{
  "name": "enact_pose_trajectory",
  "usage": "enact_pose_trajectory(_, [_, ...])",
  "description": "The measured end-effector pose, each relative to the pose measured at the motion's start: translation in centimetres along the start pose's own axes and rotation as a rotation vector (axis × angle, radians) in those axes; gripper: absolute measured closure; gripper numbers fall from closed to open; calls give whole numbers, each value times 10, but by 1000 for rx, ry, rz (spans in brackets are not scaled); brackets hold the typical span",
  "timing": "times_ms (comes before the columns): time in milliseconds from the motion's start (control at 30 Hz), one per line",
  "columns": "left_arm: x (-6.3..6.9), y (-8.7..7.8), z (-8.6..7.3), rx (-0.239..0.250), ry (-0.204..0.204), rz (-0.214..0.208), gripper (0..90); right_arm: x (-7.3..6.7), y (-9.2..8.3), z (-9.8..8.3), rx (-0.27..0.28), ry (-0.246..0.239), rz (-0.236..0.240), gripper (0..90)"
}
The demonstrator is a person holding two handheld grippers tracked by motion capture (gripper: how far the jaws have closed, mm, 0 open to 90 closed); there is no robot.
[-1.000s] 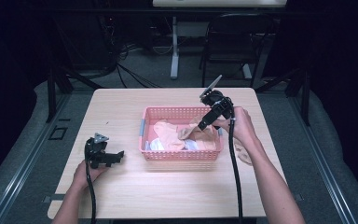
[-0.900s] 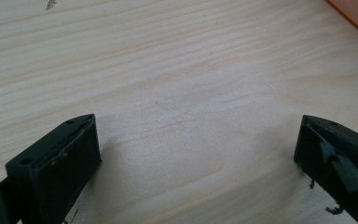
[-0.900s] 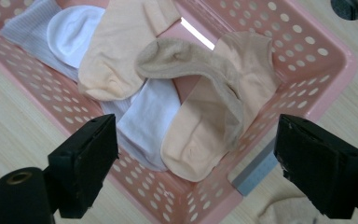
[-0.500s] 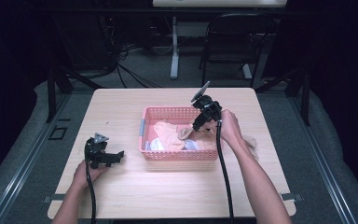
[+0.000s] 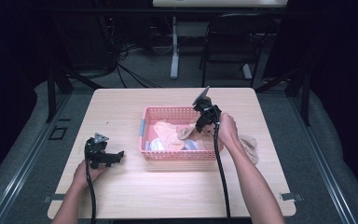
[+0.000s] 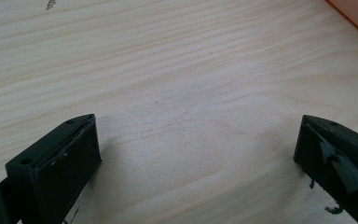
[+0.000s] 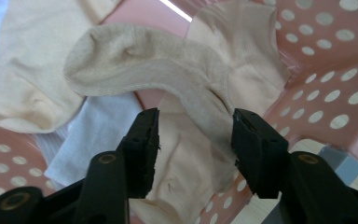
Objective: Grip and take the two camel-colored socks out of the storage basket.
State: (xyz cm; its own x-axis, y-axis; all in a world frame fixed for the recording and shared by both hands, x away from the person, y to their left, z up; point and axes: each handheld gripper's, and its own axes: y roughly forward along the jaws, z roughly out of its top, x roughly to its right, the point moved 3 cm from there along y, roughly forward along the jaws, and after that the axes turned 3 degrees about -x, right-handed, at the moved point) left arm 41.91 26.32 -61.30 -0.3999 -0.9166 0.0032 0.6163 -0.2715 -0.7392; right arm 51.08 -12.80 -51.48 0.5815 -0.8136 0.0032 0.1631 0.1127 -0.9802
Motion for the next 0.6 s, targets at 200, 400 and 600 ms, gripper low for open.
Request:
enact_pose_trajectory(200, [0,0,0,0,0,0,0,4,11,-6,-22,12,-11,603])
enact_pose_trajectory(400, [0,0,0,0,0,0,0,3,16,-5,-14,21,-2,737])
enact_pose_trajectory(600, [0,0,0,0,0,0,0,1,7,-7,16,18,21,865])
